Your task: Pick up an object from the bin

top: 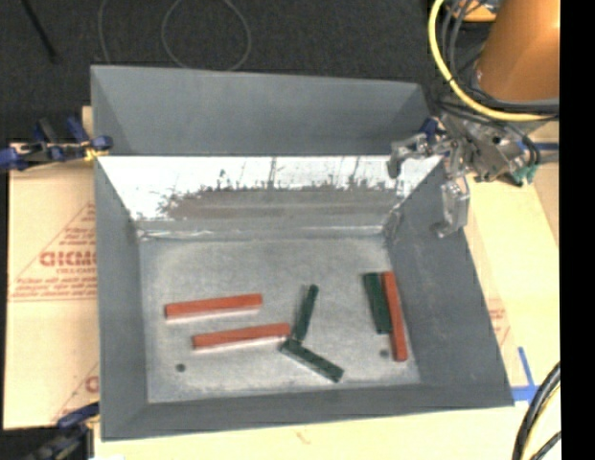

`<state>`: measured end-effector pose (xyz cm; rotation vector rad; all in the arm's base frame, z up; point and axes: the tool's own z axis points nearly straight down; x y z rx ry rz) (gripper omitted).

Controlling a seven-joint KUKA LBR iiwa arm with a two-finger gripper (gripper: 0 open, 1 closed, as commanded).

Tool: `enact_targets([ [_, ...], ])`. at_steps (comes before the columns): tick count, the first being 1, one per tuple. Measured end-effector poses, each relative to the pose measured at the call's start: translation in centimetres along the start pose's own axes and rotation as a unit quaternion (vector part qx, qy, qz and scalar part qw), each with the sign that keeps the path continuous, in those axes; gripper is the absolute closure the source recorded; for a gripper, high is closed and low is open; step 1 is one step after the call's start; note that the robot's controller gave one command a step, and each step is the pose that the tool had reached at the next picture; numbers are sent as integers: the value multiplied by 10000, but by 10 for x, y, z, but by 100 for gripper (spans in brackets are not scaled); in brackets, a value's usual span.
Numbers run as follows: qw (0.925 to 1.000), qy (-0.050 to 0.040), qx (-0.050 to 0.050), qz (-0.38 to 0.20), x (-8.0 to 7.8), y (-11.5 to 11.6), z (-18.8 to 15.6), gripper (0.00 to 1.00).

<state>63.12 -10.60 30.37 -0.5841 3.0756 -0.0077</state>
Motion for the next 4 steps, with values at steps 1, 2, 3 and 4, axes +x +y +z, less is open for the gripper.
enact_targets([
  [1,10000,64,-55,24,20,46,162,0],
  [2,9971,40,-48,-756,-19,94,235,0],
  [3,9903,42,-48,-1391,35,147,232,0],
  [4,9902,27,-32,-1398,34,145,232,100],
])
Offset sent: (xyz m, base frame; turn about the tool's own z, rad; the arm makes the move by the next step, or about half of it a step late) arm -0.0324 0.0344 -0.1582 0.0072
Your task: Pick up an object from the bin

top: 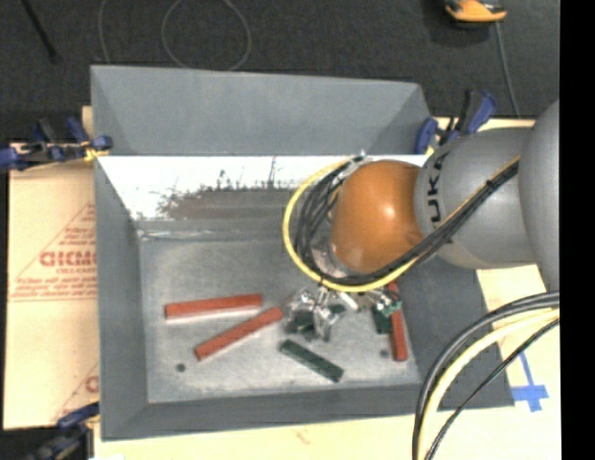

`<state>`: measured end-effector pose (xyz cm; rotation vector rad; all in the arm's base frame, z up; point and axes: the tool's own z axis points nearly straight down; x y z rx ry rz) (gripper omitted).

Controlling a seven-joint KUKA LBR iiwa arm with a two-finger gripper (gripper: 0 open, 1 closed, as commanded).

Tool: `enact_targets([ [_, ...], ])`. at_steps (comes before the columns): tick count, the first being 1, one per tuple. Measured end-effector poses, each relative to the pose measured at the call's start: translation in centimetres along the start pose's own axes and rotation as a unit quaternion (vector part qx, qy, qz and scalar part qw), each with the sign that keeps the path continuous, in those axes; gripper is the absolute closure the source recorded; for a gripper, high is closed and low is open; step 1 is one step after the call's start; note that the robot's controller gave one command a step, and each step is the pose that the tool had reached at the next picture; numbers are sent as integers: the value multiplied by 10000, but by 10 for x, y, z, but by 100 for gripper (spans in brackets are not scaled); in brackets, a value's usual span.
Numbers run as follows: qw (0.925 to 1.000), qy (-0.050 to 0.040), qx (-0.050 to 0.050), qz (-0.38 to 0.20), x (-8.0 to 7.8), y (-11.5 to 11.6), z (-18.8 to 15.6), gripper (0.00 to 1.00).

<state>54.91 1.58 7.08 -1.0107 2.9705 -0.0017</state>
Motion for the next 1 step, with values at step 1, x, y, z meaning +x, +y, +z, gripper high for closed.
enact_targets([
  [1,9999,-32,29,147,-3,-21,-105,100],
])
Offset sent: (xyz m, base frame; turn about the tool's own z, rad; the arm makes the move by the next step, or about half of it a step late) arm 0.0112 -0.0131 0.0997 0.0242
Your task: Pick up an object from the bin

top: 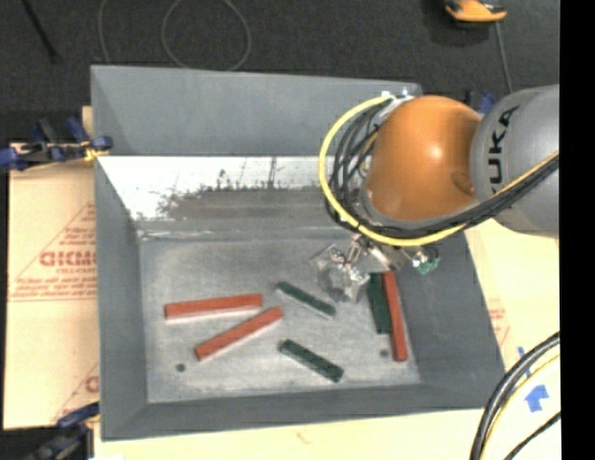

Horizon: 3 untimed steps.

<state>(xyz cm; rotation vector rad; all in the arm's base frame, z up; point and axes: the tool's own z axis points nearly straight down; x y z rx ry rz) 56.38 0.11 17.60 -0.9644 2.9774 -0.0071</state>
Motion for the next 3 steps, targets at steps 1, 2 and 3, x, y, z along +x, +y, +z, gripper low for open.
enact_targets([
  [1,10000,33,-28,-6,1,2,5,0],
  [2,9998,28,-61,-160,-80,94,75,0],
  [3,9994,41,-53,-342,-74,122,107,0],
])
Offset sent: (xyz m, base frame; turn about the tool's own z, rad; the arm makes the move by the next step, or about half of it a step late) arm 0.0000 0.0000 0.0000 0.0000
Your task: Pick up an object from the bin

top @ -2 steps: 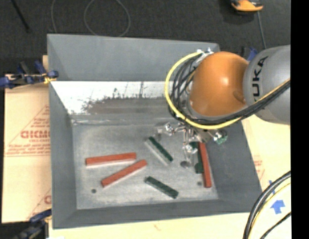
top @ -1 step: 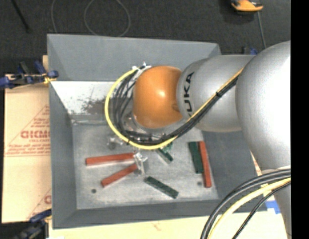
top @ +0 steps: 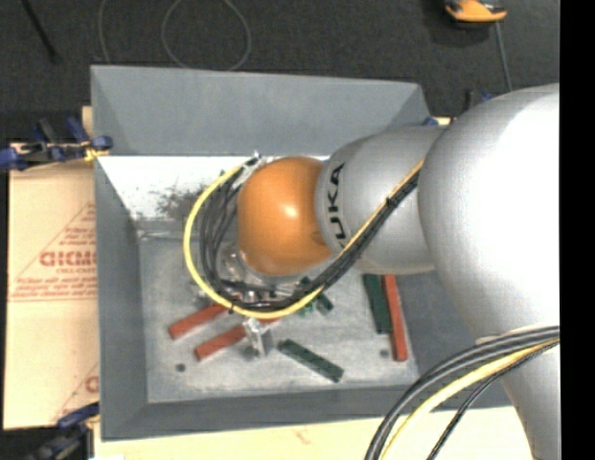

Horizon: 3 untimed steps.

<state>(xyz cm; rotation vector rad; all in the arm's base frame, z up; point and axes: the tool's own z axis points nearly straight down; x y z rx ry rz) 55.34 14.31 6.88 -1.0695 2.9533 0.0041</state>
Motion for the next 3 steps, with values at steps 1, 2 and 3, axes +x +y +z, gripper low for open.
enact_targets([
  [1,10000,-20,16,5,-1,-2,-3,100],
  [2,9525,-26,33,-3045,-19,14,-123,100],
  [3,9563,-35,38,-2924,-57,9,-173,100],
])
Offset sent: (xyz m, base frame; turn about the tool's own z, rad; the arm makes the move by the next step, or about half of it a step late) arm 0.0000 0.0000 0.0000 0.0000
